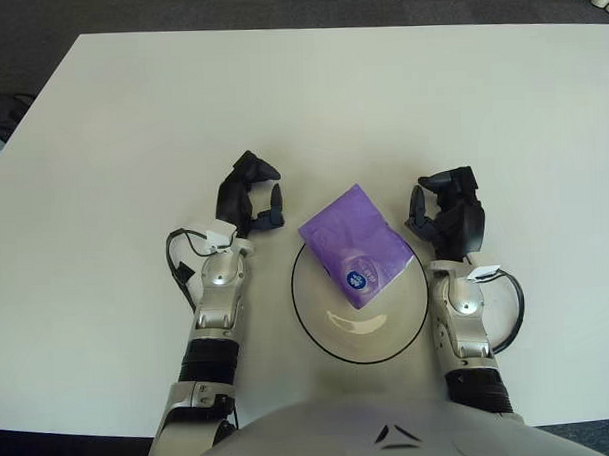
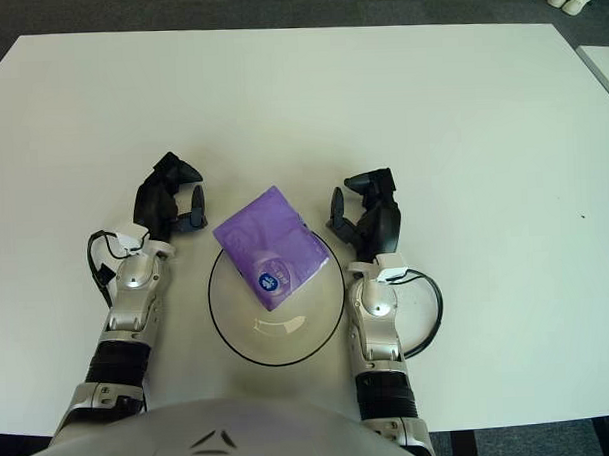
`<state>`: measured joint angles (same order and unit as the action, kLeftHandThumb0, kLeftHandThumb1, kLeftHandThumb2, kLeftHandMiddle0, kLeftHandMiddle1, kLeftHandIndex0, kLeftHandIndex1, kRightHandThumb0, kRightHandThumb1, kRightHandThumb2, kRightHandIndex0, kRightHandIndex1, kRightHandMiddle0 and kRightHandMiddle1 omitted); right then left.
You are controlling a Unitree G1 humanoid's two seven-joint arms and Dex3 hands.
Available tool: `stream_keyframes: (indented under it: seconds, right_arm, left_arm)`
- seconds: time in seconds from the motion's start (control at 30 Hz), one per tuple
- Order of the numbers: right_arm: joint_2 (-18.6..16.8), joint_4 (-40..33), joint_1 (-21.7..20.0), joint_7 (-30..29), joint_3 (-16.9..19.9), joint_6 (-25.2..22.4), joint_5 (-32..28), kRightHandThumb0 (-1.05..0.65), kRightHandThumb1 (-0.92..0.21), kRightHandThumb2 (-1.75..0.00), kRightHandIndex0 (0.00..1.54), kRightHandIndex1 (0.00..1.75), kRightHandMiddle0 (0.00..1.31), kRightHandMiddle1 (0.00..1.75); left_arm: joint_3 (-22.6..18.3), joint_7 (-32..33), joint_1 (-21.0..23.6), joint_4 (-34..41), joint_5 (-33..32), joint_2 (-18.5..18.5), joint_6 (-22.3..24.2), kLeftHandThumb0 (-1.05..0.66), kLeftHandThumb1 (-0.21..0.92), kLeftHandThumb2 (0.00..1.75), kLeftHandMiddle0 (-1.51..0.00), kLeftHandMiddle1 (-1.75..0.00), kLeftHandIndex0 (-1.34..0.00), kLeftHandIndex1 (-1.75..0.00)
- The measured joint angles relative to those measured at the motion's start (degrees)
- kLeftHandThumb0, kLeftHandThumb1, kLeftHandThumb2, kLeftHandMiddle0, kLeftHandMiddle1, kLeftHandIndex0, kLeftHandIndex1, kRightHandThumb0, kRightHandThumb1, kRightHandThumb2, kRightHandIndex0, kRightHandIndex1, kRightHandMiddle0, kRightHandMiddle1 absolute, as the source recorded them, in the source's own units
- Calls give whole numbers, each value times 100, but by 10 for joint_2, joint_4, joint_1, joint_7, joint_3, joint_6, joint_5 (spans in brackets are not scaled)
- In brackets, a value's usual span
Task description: Put the tissue paper into the plate.
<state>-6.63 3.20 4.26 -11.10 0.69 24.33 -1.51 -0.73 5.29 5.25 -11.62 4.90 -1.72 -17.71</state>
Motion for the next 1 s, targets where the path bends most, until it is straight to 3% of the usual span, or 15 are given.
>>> stream_keyframes:
  seconds: [0.57,0.63,0.7,1.0]
  right_arm:
    - [1,-15,17,7,3,-24,-4,-41,-57,-101,60,148,41,175]
    - [1,-15,17,9,3,-22,-7,-41,-57,-101,60,148,41,175]
    - [1,-14,17,10,4,-20,-12,-41,-57,-101,59,148,41,175]
    - [1,-11,17,14,4,-20,-17,-40,-58,-100,59,145,41,175]
  left_arm:
    - [-16,84,17,-34,16,-17,-15,-45,42,119,-83,-175,-53,-175]
    - [-19,86,20,-39,8,-19,-18,-19,29,132,-76,-166,-52,-175]
    - [-24,88,24,-45,1,-21,-20,-10,25,137,-74,-163,-52,-175]
    - [-38,94,30,-51,-11,-25,-10,-1,21,143,-67,-168,-51,-175]
